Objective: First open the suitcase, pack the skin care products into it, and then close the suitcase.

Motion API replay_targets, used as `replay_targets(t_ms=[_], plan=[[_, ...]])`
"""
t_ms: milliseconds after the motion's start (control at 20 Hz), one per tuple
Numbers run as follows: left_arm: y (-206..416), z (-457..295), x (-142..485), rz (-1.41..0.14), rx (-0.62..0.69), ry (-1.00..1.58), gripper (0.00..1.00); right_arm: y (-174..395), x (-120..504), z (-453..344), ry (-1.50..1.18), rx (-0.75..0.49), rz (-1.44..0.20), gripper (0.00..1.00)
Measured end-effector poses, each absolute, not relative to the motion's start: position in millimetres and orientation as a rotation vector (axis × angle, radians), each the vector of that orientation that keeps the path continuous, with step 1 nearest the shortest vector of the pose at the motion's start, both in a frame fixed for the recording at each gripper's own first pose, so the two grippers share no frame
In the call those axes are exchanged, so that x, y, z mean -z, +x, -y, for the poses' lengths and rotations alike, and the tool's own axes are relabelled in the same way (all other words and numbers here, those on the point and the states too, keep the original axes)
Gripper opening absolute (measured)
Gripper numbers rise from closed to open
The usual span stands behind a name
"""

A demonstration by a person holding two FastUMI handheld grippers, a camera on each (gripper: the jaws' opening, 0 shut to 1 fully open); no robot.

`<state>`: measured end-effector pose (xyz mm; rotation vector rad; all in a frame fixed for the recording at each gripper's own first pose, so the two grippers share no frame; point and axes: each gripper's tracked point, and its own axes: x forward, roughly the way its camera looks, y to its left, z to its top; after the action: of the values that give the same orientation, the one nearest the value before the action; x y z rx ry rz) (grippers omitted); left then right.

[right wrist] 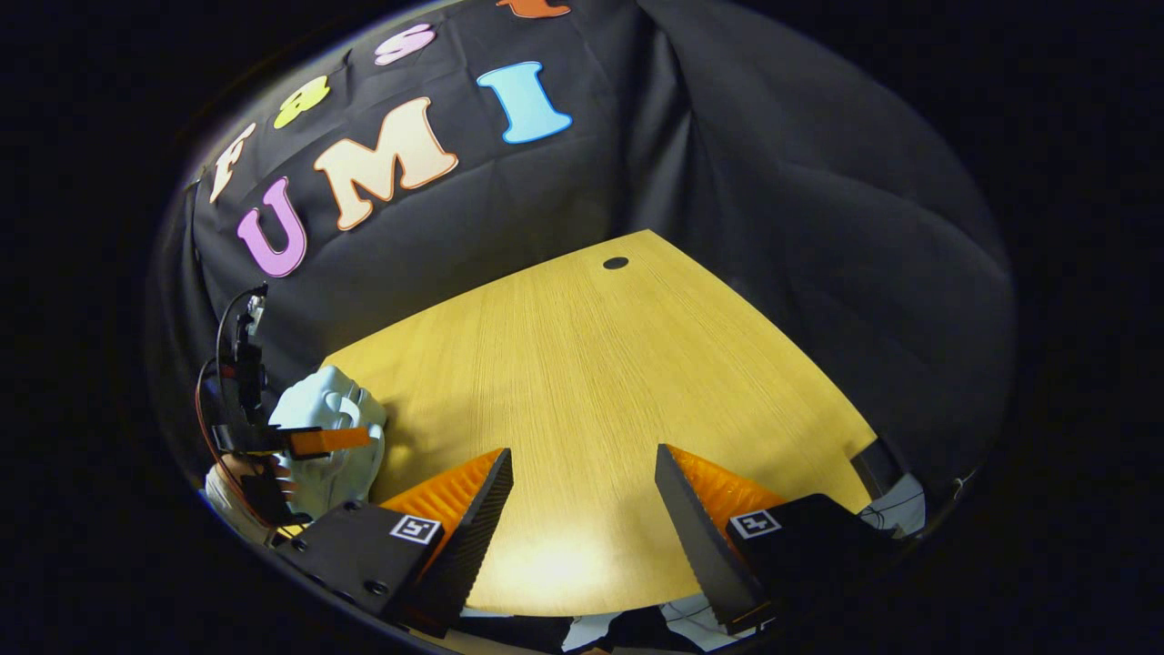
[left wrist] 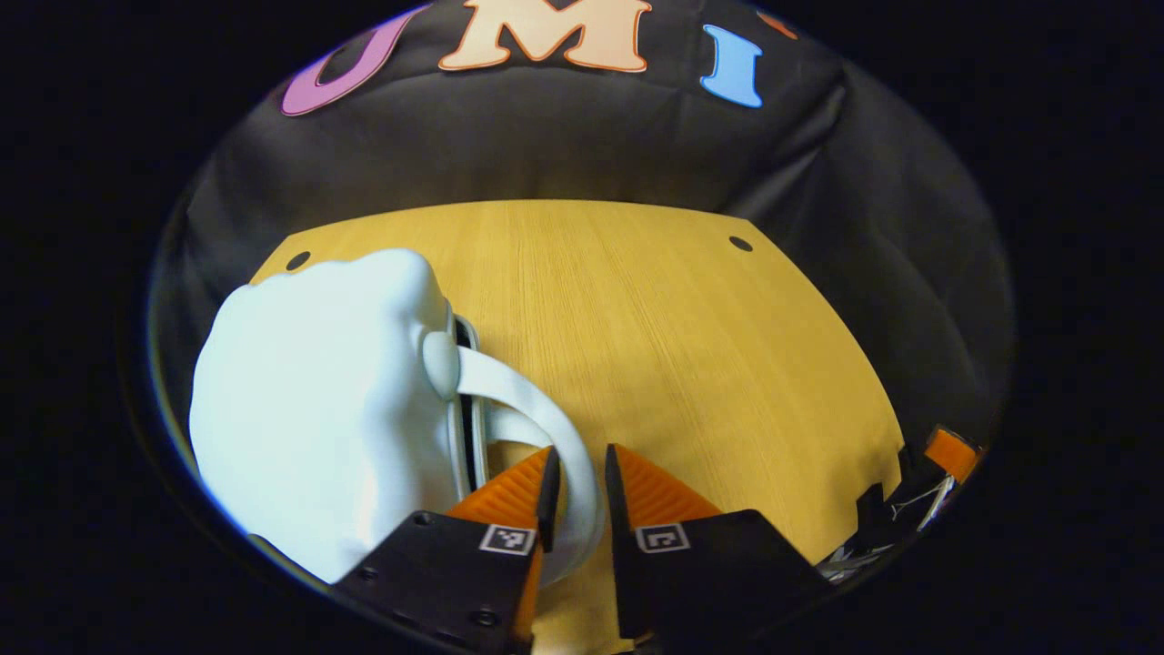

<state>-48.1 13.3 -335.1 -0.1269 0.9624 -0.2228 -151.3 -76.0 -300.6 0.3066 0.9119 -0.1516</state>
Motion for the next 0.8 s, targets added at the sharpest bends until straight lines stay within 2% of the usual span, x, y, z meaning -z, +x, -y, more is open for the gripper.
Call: replay_targets(t_ms=[50, 200, 250, 350, 450, 600, 800], plan=[[-44, -8, 328, -0.91, 0.201, -0.116, 0.4, -147, 297, 75, 0.301, 0.125, -0.897, 0.99], [-25, -9, 264, -0.665, 0.096, -0.072, 1.0, -124, 271, 70, 0.286, 0.031, -0.803, 0.99], [-21, -8, 234, -0.572, 0.066, -0.077, 0.98, -118, 253, 67, 0.269, 0.004, -0.749, 0.96], [-24, -5, 177, -0.404, 0.021, -0.068, 0.96, -99, 216, 61, 0.226, -0.04, -0.617, 0.99], [-36, -1, 131, -0.295, 0.009, -0.026, 0.95, -83, 174, 54, 0.196, -0.059, -0.489, 0.99], [-50, 7, 96, -0.203, 0.025, 0.014, 0.94, -75, 117, 40, 0.173, -0.058, -0.33, 0.99], [-69, 12, 60, -0.14, 0.031, -0.053, 0.96, -81, 60, 31, 0.142, -0.004, -0.176, 0.99]])
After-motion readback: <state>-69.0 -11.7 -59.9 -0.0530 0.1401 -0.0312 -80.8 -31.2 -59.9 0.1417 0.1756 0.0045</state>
